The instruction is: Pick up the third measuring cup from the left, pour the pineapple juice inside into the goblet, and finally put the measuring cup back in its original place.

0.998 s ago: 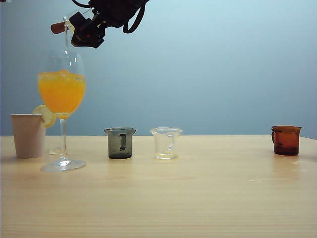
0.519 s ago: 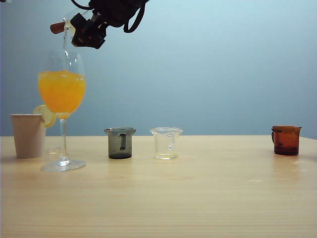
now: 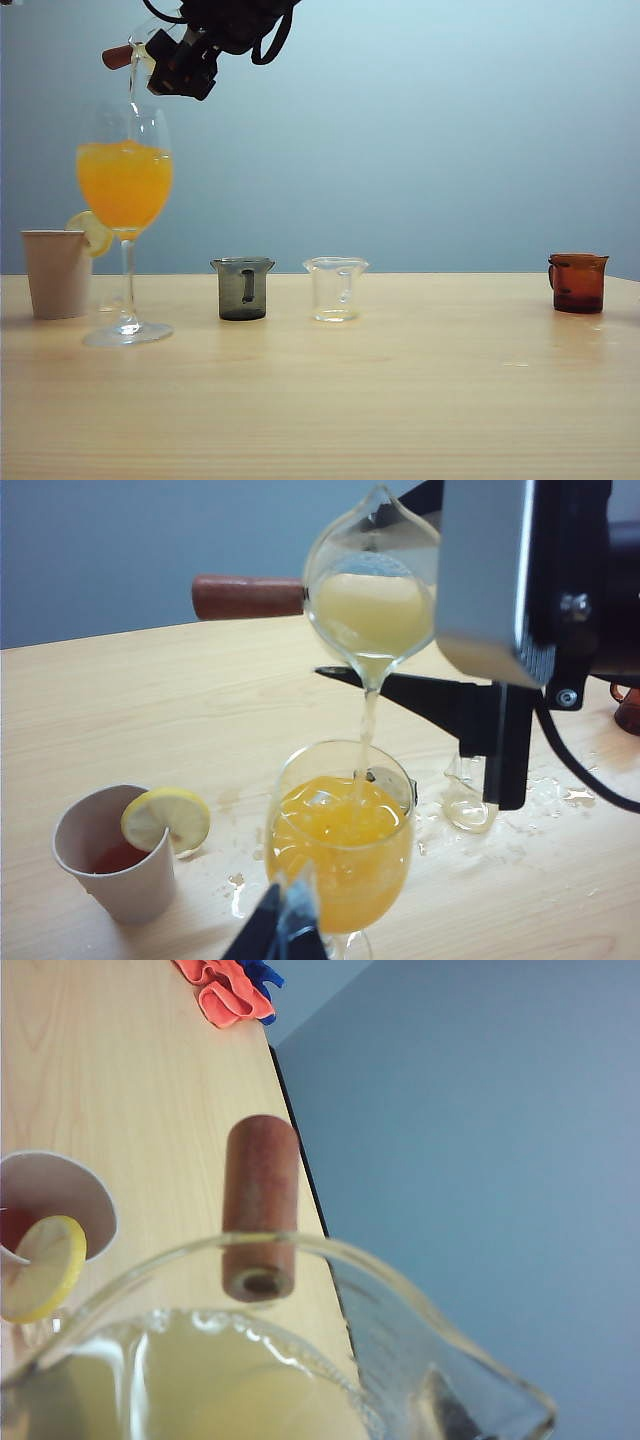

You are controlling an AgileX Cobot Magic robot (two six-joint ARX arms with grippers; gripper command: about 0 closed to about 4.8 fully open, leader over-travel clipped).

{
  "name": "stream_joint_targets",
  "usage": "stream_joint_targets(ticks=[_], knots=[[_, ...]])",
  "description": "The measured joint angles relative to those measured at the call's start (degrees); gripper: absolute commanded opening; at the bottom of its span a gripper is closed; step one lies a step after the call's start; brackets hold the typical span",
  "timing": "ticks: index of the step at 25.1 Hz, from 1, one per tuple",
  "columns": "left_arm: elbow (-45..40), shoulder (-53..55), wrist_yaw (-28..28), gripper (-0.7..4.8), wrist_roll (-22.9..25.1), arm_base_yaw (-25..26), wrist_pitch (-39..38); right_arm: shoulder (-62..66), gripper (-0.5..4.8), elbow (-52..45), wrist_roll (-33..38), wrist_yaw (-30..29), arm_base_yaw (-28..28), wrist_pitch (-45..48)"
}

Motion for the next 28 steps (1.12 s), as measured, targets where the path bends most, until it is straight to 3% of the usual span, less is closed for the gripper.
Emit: stream_joint_targets(ticks=[28], knots=[[0.0,0.0,0.0,-0.04,0.0,0.0,0.0,0.0,3.03,0.0,-5.8,1.4,0.6,0.5]])
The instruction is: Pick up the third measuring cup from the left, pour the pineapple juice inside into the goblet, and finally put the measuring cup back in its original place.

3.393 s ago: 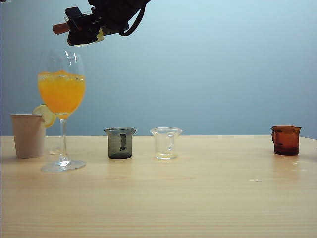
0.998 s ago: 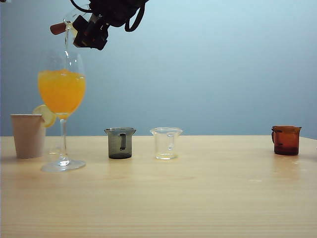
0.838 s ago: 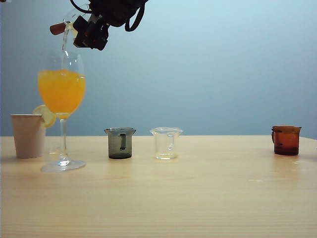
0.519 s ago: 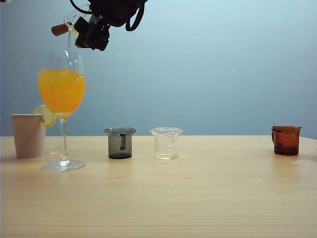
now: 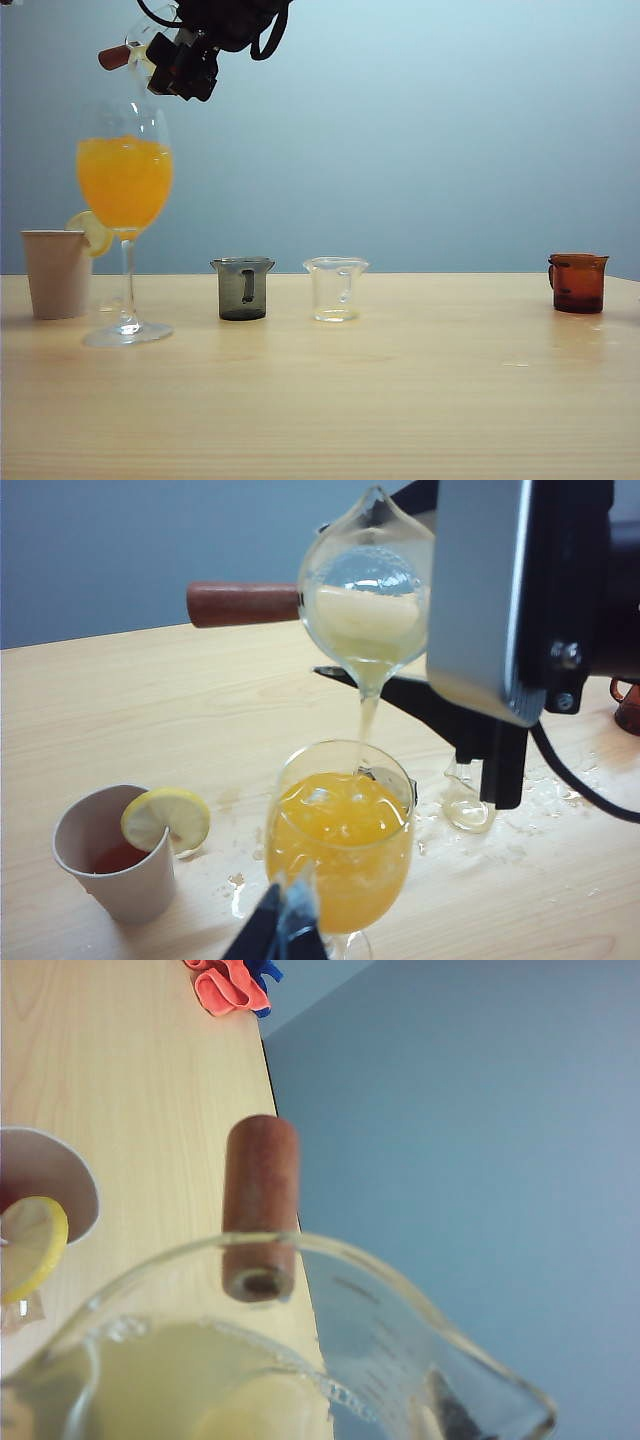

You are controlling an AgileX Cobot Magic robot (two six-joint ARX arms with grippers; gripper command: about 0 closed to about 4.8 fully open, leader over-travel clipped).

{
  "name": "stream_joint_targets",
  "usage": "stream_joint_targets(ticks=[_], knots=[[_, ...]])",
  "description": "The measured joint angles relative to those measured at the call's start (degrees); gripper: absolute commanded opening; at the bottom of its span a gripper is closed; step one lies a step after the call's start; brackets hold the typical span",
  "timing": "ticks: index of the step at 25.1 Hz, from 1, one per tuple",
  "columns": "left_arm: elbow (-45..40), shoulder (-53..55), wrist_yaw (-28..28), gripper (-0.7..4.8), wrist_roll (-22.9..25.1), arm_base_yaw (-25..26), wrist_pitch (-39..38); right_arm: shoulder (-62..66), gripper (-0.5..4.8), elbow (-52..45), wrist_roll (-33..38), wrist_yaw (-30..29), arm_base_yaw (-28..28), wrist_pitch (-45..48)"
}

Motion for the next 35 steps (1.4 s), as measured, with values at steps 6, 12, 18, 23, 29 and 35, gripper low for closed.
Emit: stream_joint_targets(ticks=[6,12,18,23,29,35], knots=[[0.0,0.0,0.0,-0.04,0.0,0.0,0.0,0.0,3.03,0.0,-1.8,0.0,0.0,0.0],[0.0,0.0,0.0,-0.04,0.0,0.0,0.0,0.0,3.03,0.0,-2.4,0.0,0.0,0.0],[0.0,0.0,0.0,-0.04,0.0,0.0,0.0,0.0,3.03,0.0,-4.0,0.0,0.0,0.0],[0.0,0.0,0.0,-0.04,0.0,0.0,0.0,0.0,3.03,0.0,-5.5,0.0,0.0,0.0],[0.0,0.0,0.0,-0.04,0.0,0.0,0.0,0.0,3.03,0.0,-6.1,0.0,0.0,0.0],[0.0,0.0,0.0,-0.04,0.0,0.0,0.0,0.0,3.03,0.0,-7.8,0.1,0.0,0.0]])
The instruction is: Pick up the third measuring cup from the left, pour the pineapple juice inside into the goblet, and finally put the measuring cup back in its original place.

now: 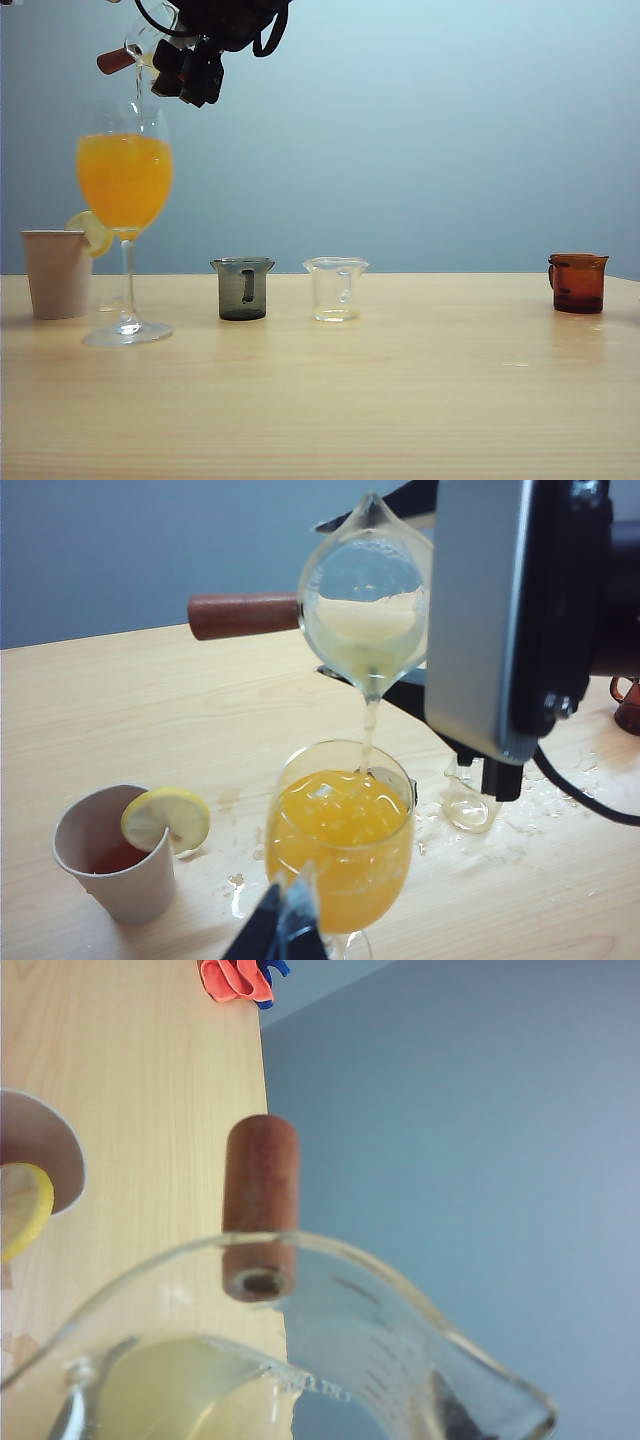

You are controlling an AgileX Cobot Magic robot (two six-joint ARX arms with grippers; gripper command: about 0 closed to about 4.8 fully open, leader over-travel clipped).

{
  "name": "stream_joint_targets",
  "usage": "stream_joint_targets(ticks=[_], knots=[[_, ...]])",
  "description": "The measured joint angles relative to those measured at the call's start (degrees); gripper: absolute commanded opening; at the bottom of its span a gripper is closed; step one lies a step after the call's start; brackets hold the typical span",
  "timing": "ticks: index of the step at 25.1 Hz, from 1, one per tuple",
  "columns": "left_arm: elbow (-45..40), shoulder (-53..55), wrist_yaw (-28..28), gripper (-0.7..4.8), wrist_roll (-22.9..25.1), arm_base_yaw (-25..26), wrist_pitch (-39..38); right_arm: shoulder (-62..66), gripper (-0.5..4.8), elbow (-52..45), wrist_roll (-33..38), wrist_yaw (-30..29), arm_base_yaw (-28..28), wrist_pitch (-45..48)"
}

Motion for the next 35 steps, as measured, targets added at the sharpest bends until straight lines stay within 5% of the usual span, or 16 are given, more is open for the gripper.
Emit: stream_joint_targets(ticks=[35], knots=[[0.0,0.0,0.0,-0.04,0.0,0.0,0.0,0.0,3.03,0.0,-14.2,0.0,0.7,0.4]])
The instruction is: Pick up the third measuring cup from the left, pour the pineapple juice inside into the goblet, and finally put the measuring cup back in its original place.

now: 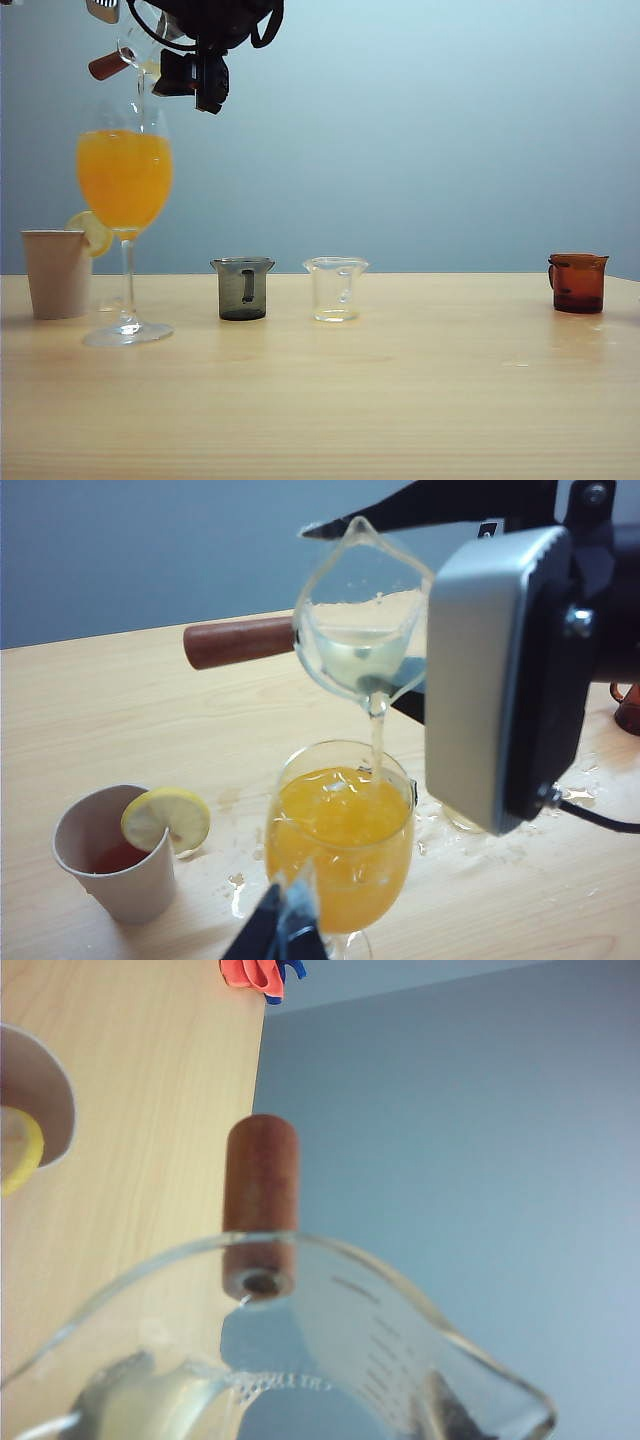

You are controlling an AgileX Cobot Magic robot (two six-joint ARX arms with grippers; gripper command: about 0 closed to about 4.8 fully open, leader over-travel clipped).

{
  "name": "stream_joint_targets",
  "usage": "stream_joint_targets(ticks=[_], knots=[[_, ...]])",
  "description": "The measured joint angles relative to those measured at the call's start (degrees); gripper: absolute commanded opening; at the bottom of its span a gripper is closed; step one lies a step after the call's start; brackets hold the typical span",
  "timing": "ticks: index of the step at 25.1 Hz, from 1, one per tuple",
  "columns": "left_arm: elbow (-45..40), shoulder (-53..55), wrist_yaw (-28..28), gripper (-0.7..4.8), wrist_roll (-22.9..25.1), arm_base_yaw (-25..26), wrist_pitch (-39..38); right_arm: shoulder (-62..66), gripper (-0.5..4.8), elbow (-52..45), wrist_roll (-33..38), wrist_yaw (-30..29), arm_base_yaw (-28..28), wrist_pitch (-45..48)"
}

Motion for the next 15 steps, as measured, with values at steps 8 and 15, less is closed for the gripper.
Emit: stream_joint_targets(ticks=[8,15], knots=[[0.0,0.0,0.0,-0.04,0.0,0.0,0.0,0.0,3.03,0.0,-2.2,0.0,0.0,2.1],[0.0,0.0,0.0,-0.04,0.0,0.0,0.0,0.0,3.03,0.0,-4.5,0.0,0.0,2.2]])
